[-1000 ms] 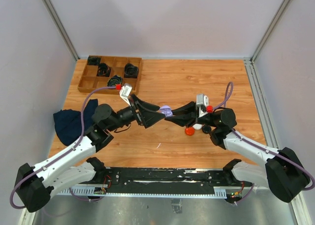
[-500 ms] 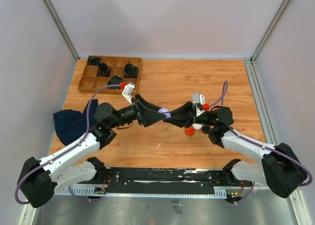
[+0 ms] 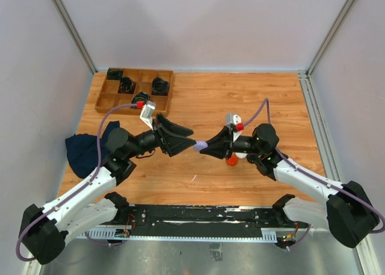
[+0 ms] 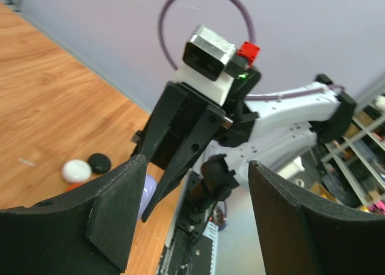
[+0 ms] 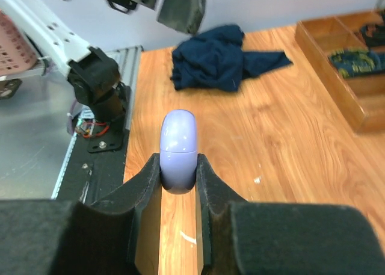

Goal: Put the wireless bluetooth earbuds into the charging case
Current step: Place the charging case at the center of the board.

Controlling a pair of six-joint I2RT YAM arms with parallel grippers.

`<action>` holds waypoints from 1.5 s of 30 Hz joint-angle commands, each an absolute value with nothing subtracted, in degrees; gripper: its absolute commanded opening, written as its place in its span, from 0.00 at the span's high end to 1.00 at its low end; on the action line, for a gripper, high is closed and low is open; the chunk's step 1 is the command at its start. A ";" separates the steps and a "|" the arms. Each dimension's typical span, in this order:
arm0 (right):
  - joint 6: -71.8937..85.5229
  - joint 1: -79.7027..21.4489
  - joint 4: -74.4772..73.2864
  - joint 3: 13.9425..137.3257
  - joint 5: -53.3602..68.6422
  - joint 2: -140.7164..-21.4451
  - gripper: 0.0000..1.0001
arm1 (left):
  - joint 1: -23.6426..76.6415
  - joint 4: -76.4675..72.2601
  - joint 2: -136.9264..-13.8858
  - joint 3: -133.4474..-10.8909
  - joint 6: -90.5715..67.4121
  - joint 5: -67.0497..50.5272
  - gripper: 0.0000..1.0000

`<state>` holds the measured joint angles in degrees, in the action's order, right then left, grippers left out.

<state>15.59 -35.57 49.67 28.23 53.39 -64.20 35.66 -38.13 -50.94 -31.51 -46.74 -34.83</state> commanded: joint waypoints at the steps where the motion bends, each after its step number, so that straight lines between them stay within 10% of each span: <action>1: 7.20 -35.99 25.12 33.52 45.29 -61.71 0.99 | 34.81 -15.30 -46.14 -36.14 -34.27 -22.17 0.24; 11: 9.50 -36.02 6.81 38.60 28.99 -68.32 0.99 | 34.80 14.81 -35.15 -45.32 -14.31 11.54 0.07; 27: 12.18 -34.81 -3.46 46.63 18.78 -89.56 0.94 | 34.80 7.90 -21.82 -34.38 -7.30 33.01 0.01; 45: 9.69 -33.61 -11.44 45.25 8.10 -72.27 0.36 | 34.28 11.18 -13.42 -37.07 -7.93 36.26 0.01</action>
<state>11.73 -34.04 -7.20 45.52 13.32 -79.40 34.85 10.92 -16.40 -34.72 -7.75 34.54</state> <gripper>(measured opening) 0.587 0.992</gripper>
